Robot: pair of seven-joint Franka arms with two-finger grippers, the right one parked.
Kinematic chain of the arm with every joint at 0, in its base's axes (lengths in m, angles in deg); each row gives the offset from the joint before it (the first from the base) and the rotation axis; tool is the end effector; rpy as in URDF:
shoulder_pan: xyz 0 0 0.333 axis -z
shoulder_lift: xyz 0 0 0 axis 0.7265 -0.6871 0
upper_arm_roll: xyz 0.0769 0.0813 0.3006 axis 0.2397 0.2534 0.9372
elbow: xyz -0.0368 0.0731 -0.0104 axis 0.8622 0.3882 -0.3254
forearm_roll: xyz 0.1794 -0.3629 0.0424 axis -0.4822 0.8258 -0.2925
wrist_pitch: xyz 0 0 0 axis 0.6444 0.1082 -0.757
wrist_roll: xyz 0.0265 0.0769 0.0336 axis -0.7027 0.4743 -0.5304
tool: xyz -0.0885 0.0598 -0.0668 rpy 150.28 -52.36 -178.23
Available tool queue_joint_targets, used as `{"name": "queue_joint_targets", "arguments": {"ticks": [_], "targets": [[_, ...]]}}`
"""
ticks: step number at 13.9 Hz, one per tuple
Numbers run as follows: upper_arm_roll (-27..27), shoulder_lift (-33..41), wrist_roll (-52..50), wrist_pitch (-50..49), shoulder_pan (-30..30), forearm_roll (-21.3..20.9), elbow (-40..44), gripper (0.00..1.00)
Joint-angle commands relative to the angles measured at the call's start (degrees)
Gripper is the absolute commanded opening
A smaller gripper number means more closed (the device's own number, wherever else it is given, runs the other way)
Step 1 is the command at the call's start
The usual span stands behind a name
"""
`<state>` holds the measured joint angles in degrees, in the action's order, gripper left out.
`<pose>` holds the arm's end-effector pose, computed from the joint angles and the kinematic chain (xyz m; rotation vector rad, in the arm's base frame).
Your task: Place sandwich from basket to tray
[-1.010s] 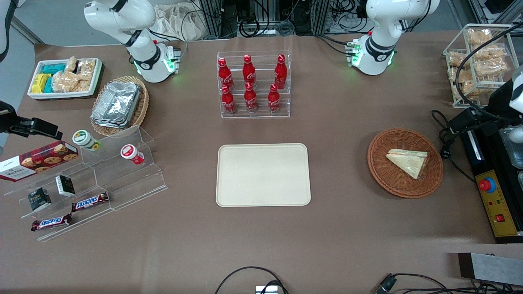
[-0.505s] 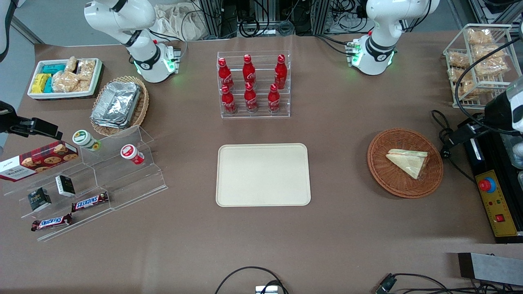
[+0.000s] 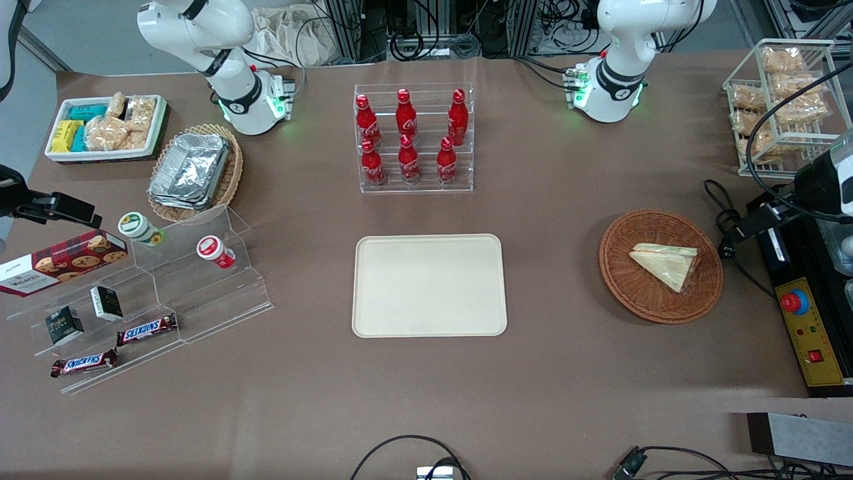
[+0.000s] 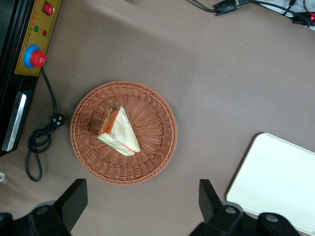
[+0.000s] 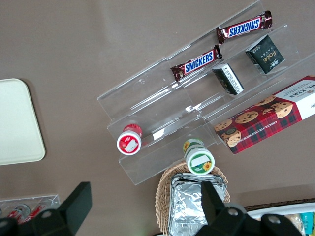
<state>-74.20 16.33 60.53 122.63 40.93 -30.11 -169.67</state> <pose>0.5984 0.0009 0.5760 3.0236 0.6488 0.0071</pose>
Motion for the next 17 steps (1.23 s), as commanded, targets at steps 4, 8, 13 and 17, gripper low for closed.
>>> {"name": "queue_joint_targets", "arguments": {"ticks": [4, 8, 13, 17], "targets": [[-0.3, 5.0, -10.3, 14.7, -1.7, 0.0, -17.6, 1.00], [-0.3, 6.6, -11.4, 24.2, -5.8, 1.1, -28.7, 1.00], [-0.3, 6.3, -11.4, 32.4, -11.5, 4.9, -36.7, 1.00], [-0.3, 4.2, -11.4, 37.7, -11.8, 8.6, -39.3, 1.00]]}}
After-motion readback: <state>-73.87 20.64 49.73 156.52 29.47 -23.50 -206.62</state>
